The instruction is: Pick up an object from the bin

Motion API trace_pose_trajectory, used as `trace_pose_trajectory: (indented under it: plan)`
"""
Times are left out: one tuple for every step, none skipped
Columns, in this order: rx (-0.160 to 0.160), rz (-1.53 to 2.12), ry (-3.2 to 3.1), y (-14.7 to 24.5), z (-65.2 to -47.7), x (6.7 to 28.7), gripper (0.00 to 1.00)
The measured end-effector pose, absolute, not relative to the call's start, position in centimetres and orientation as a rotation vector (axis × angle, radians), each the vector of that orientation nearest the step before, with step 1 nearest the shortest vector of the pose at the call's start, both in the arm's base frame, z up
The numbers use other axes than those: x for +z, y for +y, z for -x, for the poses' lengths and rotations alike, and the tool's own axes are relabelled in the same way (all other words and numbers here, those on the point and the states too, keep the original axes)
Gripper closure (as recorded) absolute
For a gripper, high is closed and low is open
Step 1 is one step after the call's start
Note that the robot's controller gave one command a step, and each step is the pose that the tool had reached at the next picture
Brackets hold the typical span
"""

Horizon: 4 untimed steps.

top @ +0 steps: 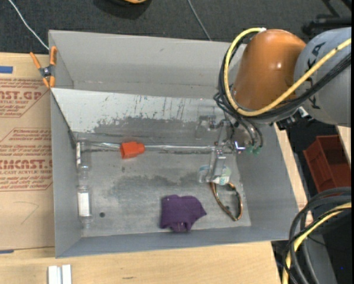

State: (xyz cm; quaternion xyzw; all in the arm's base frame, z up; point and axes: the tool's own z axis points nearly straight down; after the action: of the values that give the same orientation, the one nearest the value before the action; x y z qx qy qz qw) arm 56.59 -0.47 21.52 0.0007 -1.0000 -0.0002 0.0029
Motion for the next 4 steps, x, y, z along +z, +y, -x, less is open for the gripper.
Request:
trace_pose_trajectory:
  plan:
    - [0.0, -0.002, -3.143, -0.5, -56.7, 22.0, 0.0]
    - [-0.001, -0.215, -3.133, -1.2, -52.4, 15.1, 0.0]
    - [-0.003, -0.113, -3.139, -1.3, -51.5, 9.1, 0.0]
    - [-0.004, -0.043, -3.142, 1.3, -49.4, 6.9, 0.0]
